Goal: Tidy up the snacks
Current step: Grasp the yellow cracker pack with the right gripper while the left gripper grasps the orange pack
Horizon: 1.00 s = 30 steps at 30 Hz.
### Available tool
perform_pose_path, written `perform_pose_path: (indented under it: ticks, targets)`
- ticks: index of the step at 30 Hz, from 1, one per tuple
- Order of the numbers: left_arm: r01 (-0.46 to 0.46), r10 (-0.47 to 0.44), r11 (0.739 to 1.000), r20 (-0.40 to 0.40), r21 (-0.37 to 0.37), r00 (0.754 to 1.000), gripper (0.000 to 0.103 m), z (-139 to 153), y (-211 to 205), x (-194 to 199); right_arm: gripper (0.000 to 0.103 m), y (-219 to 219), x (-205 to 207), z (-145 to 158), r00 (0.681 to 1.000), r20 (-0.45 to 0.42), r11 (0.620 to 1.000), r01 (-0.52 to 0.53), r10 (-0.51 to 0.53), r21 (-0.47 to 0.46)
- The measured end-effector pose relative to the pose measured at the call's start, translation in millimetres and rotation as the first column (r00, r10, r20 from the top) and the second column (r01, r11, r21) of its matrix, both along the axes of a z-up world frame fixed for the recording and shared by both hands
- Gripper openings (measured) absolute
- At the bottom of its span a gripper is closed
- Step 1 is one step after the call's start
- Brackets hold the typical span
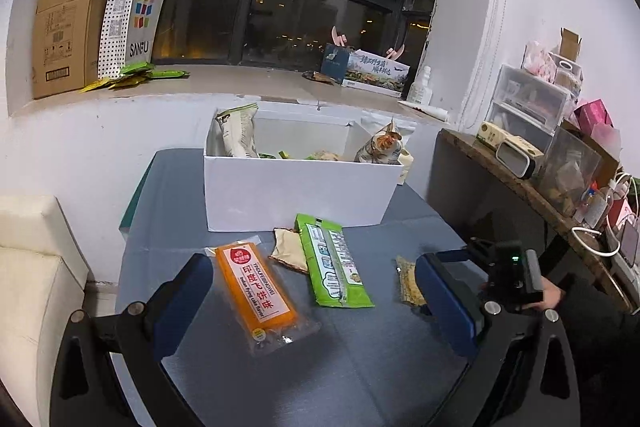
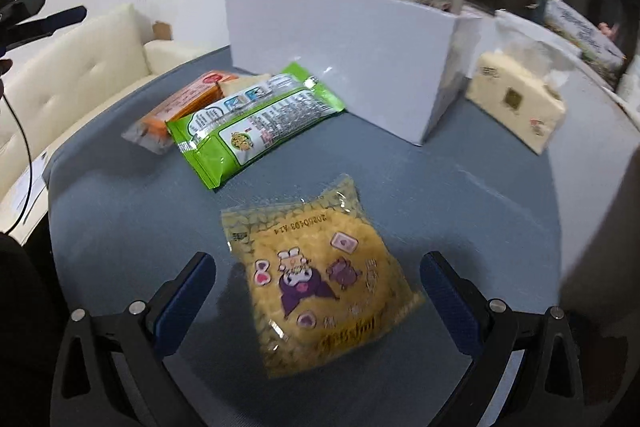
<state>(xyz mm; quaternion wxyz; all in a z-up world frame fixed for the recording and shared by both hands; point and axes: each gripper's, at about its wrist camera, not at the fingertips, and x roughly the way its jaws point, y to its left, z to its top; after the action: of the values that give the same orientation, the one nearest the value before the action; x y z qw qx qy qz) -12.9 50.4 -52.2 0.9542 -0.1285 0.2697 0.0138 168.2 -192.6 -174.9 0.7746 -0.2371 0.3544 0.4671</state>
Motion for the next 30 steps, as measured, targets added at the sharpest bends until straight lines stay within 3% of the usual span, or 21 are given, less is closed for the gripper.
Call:
perform_pose_path:
  ticks: [5, 8, 9, 10, 19, 26, 30]
  targets:
    - [0.0, 0.0, 1.0, 0.003, -0.01, 1.0, 0.103, -1.8, -3.0, 0.7, 0.103, 5.7, 14.8, -10.4, 0.998, -0.065, 1.0, -0.015, 0.013, -0.028]
    - [-0.005, 0.005, 1.0, -0.011, -0.003, 1.0, 0.103, -5.4, -4.6, 2.2, 0.103, 8.8, 13.0, -12.0, 0.999, -0.051, 0.998, -0.013, 0.01, -0.055]
    - [-0.01, 0.01, 1.0, -0.016, -0.001, 1.0, 0.103, -6.6, -4.5, 2.8, 0.098, 9.2, 11.6, -12.3, 0.999, -0.046, 0.999, -0.007, 0.004, -0.053]
    - [-0.012, 0.012, 1.0, -0.022, -0.004, 1.0, 0.103, -8.2, -3.9, 3.9, 0.079, 9.1, 11.0, -11.1, 0.999, -0.051, 0.999, -0.001, -0.001, -0.042]
    - [-0.067, 0.066, 0.998, -0.105, -0.008, 0.992, 0.103, -34.0, 11.0, 31.3, 0.078, 2.5, -0.3, 1.6, 0.993, -0.088, 0.997, 0.076, -0.073, 0.026]
    - [-0.14, 0.129, 0.99, -0.272, -0.023, 0.954, 0.103, -86.3, 36.1, 84.6, 0.078, -12.7, -16.8, 28.5, 0.988, -0.075, 0.982, 0.142, -0.133, 0.126]
    - [-0.176, 0.169, 0.984, -0.34, 0.011, 0.925, 0.103, -113.6, 42.1, 111.6, 0.078, -20.1, -29.5, 44.4, 0.983, -0.072, 0.966, 0.178, -0.167, 0.186]
